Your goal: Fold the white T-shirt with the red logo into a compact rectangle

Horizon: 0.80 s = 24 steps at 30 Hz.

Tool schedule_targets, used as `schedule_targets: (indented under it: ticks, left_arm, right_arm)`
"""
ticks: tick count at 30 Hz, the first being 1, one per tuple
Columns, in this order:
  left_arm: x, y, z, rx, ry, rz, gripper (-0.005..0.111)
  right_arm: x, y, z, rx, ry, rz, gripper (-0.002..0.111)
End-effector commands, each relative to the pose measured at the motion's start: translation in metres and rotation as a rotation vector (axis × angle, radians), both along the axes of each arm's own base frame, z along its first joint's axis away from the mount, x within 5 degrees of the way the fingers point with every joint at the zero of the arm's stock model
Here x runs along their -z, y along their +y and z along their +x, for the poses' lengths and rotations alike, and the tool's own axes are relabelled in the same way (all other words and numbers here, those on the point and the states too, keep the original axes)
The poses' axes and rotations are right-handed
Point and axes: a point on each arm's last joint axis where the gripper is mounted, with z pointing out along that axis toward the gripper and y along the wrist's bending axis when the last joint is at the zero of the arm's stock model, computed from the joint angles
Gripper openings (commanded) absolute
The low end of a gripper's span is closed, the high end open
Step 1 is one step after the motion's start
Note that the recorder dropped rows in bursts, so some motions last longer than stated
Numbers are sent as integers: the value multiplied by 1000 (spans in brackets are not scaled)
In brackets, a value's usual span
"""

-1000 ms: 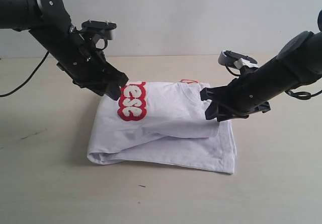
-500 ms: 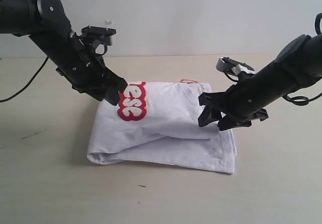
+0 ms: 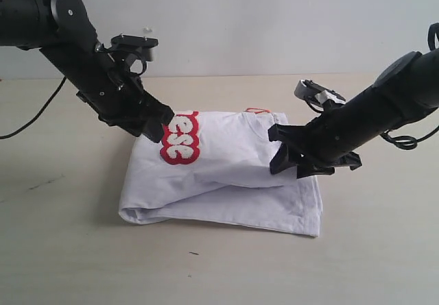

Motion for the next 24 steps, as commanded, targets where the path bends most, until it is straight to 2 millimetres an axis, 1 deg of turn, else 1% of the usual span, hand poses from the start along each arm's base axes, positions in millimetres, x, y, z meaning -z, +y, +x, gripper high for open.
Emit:
schedule_targets:
  ticks: [1,2,4,6,7,8,9,12,13,16,22,24]
  left_arm:
    - [-2,-1,1,-21,-16,-26,44]
    - [-2,-1,1,-23,-14,-29,44]
    - [-2,-1,1,-23,-14,-30,44]
    - [-2,-1,1,-23,-14,-30,44]
    - [-2,-1,1,-19,-15,-29,44]
    - [-2,-1,1,-19,-15,-29,44]
    - [-2,-1,1,-19,-15,-29,44]
    - [-2,-1,1,-19,-15,-29,44]
    - [-2,-1,1,-19,-15,-29,44]
    - [-2,-1,1,-17,-18,-29,44]
    - [-2,-3,0,-22,-6,-42,44]
    - [-1,-3,-1,-27,3,-49,44]
  right_arm:
    - [1,0,2,-72,-61,-26,3]
    - [1,0,2,-79,-65,-29,0]
    - [-3,2,2,-150,-105,-21,0]
    - [-20,6,0,-209,-164,14,0]
    - [-34,8,-2,-234,-196,40,0]
    - [-42,9,-4,-245,-214,45,0]
    - [-55,10,-7,-266,-236,50,0]
    - [-68,9,-16,-300,-233,40,0]
    - [-69,8,-24,-324,-212,18,0]
    - [-59,5,-35,-317,-174,-10,0]
    - [-36,2,-41,-290,-84,-34,0]
    - [-29,1,-42,-278,-47,-41,2]
